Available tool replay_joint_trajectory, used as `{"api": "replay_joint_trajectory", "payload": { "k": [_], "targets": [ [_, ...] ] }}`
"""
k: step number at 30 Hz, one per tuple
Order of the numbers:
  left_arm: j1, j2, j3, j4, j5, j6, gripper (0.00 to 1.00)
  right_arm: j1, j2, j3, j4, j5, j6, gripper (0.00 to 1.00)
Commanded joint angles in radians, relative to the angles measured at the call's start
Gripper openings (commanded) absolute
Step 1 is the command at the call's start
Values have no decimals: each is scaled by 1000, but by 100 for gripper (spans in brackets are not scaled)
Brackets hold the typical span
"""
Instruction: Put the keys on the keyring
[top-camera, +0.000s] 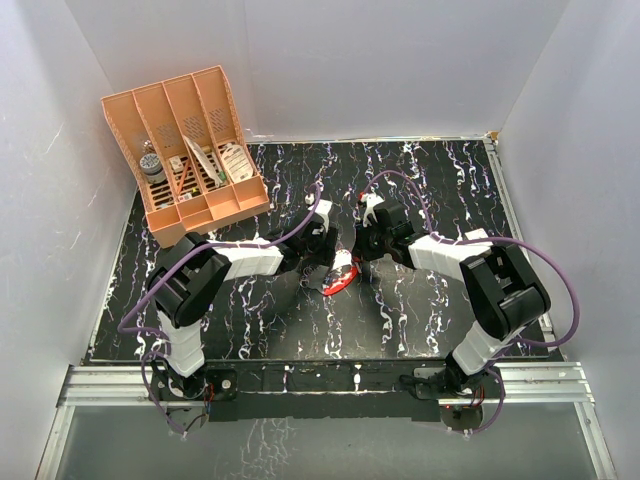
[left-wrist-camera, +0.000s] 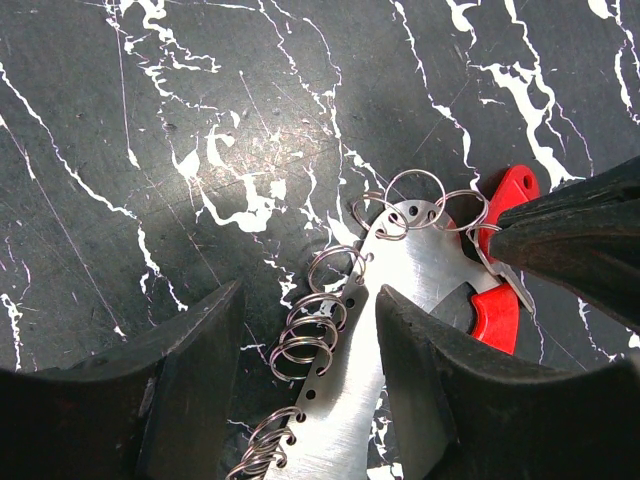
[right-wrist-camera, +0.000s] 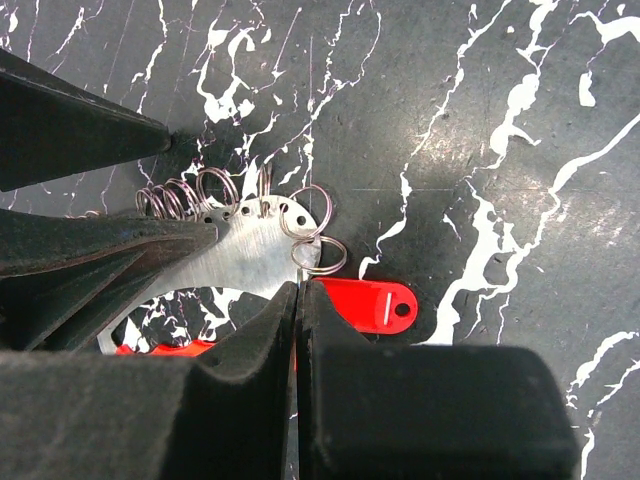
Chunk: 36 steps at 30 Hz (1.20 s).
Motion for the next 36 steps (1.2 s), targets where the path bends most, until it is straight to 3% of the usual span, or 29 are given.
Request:
{"api": "replay_joint_trajectory", "payload": {
  "k": [1,36],
  "targets": [
    [0,55,-8,-120,-10,-9,54,2,11,34,37,12,8,0],
    [1,77,-9,-137,-16,-21,53,-11,-27,28,51,59,30,0]
  ]
}}
